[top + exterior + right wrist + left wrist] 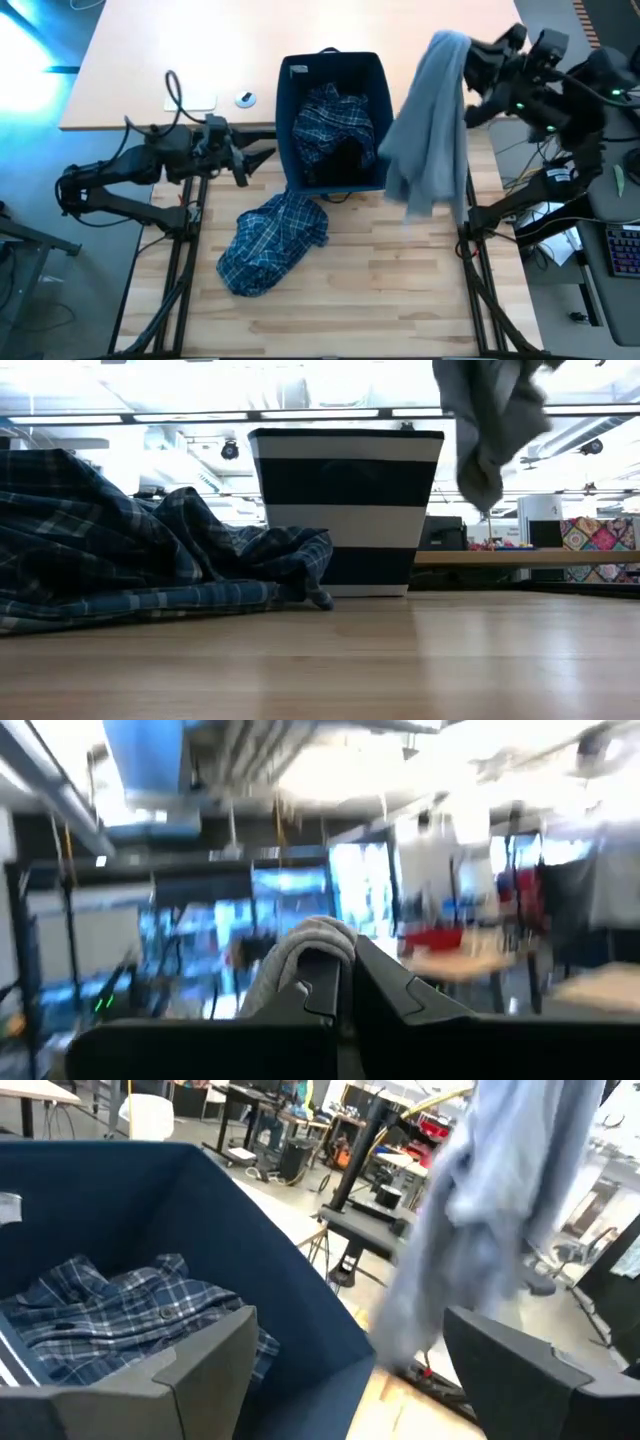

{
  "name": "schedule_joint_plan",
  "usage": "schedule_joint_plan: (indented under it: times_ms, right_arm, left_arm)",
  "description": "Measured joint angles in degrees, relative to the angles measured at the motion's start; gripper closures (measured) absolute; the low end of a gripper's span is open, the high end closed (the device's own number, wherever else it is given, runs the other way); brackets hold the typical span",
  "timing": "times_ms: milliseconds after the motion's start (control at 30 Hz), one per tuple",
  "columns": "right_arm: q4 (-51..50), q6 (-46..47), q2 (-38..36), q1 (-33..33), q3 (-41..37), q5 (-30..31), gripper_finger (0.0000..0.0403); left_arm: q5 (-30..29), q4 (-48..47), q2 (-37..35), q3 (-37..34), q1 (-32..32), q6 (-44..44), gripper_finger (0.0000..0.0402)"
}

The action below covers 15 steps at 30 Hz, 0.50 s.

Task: Fold Laundry from Bin
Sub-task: Adjust the grey shirt on the blue laundry bin

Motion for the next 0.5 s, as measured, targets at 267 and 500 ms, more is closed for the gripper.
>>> schedule_joint_plan:
  times_ms: [267, 500]
  right_arm:
    - [35.08, -19.37, 10.58, -2.14, -0.27, -7.49, 0.0393]
    - [12.69, -17.79, 13.14, -11.28, 0.01, 4.38, 0.0393]
  left_arm:
    - [-3.6, -0.23, 2.68, 0.0, 0.13, -0.15, 0.01]
    - [-9.87, -6.56, 0.24, 0.09, 0.51, -2.64, 0.01]
